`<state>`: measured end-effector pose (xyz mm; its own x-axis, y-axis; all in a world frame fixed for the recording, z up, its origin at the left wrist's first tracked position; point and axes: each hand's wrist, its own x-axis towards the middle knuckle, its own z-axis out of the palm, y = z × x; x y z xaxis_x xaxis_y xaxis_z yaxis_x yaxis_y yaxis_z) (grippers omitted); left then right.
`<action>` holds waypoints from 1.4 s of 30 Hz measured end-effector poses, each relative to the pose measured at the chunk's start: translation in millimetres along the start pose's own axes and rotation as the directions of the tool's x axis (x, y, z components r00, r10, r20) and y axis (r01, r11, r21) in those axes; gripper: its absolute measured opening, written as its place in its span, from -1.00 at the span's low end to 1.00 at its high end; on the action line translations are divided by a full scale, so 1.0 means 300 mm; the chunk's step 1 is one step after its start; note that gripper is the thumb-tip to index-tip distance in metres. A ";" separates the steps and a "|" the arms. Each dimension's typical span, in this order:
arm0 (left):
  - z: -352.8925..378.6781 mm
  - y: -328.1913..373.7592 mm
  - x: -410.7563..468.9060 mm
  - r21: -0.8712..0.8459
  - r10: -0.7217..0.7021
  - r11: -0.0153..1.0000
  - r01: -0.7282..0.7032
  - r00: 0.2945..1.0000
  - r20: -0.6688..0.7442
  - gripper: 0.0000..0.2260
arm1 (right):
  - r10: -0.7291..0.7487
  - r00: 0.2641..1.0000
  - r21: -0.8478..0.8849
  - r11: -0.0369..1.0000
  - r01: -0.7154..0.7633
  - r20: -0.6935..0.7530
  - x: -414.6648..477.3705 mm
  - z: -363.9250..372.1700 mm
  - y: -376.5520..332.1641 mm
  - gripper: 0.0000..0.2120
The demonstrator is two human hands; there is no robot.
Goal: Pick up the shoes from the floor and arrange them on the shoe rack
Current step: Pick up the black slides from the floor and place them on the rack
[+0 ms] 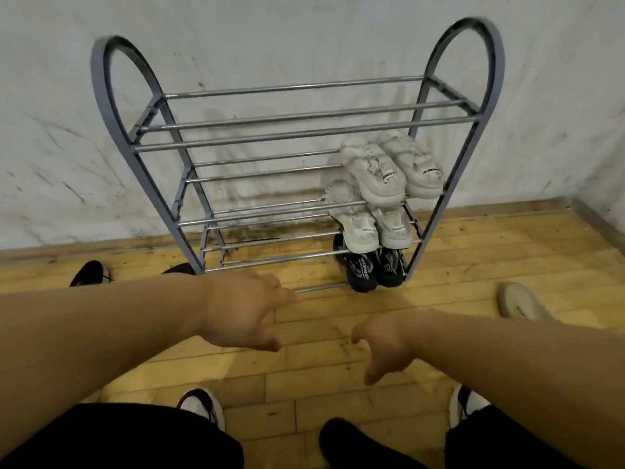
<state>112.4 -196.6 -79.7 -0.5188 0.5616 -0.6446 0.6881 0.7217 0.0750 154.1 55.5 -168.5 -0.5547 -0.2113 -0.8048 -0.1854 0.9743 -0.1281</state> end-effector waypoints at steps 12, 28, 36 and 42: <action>0.165 -0.127 0.153 -0.286 -0.043 0.947 0.145 0.941 0.334 -0.21 | 0.014 0.982 0.243 0.968 -0.061 0.191 0.415 0.563 -0.086 -0.08; 0.153 -0.178 0.144 -0.466 -0.140 0.854 0.229 0.966 0.218 -0.22 | 0.014 0.997 0.644 0.764 0.042 -0.082 0.389 0.445 -0.066 -0.11; 0.004 -0.133 -0.016 -0.656 -0.152 0.751 0.072 0.986 -0.066 0.03 | 0.175 0.785 0.785 0.341 0.517 -0.594 0.016 -0.133 -0.088 -0.38; -0.066 0.024 -0.069 -0.526 -0.125 0.845 -0.096 0.921 -0.370 0.18 | 0.274 0.710 0.747 0.050 0.663 -0.649 -0.280 -0.276 -0.096 -0.59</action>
<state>118.0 -195.0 -50.8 -0.7514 0.5762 -0.3215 0.3648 0.7689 0.5252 138.9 38.6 -49.0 -0.9708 0.0663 -0.2306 0.2288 -0.0333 -0.9729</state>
